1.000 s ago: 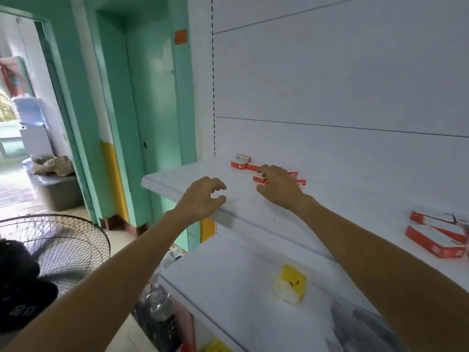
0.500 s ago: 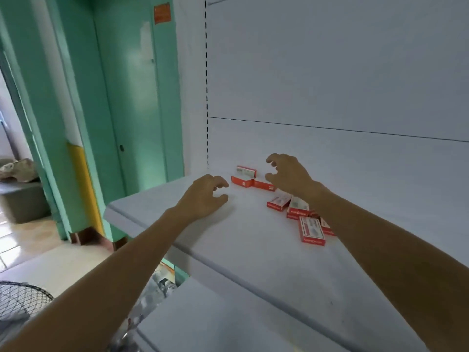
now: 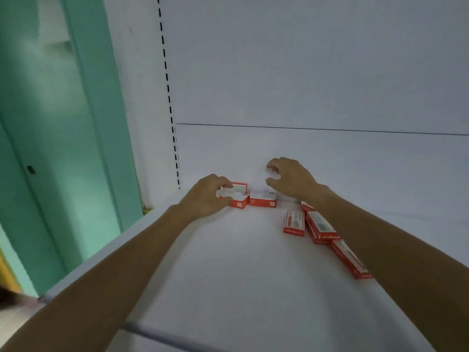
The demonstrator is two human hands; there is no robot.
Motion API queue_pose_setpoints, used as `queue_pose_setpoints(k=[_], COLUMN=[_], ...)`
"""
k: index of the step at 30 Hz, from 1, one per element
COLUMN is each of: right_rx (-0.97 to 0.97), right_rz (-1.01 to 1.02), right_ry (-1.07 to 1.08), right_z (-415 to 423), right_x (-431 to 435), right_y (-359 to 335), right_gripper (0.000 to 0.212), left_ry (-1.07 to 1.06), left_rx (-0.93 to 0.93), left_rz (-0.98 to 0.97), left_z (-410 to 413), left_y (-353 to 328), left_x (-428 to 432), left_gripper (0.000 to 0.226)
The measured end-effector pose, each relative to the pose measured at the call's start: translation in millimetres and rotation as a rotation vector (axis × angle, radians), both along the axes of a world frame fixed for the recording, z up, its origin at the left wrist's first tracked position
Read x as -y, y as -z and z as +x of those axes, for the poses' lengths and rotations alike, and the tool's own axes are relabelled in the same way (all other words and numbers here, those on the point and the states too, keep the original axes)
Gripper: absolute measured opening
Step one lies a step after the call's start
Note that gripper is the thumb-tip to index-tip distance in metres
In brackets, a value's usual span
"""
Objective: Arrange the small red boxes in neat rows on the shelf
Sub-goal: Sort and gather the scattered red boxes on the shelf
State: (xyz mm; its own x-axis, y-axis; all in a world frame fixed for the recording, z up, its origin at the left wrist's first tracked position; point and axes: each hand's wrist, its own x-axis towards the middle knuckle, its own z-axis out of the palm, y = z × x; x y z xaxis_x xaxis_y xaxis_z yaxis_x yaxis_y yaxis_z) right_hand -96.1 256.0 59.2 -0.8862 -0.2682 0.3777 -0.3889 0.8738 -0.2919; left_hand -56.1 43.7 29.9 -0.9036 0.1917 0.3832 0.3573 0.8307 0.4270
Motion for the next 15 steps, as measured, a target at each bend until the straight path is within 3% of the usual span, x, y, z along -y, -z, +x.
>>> queue_pose_setpoints(k=[12,15], right_rx=[0.193,0.169], right_rz=[0.128,0.167], right_ry=[0.128,0.144], right_z=[13,14], right_x=[23,22], right_y=[32,33], right_gripper=[0.055,0.055], left_ry=[0.328,0.265], left_rx=[0.110,0.098], left_rz=[-0.063,-0.177], left_z=[-38,-45], left_y=[15,24], left_x=[8,5], left_gripper=[0.032,0.043])
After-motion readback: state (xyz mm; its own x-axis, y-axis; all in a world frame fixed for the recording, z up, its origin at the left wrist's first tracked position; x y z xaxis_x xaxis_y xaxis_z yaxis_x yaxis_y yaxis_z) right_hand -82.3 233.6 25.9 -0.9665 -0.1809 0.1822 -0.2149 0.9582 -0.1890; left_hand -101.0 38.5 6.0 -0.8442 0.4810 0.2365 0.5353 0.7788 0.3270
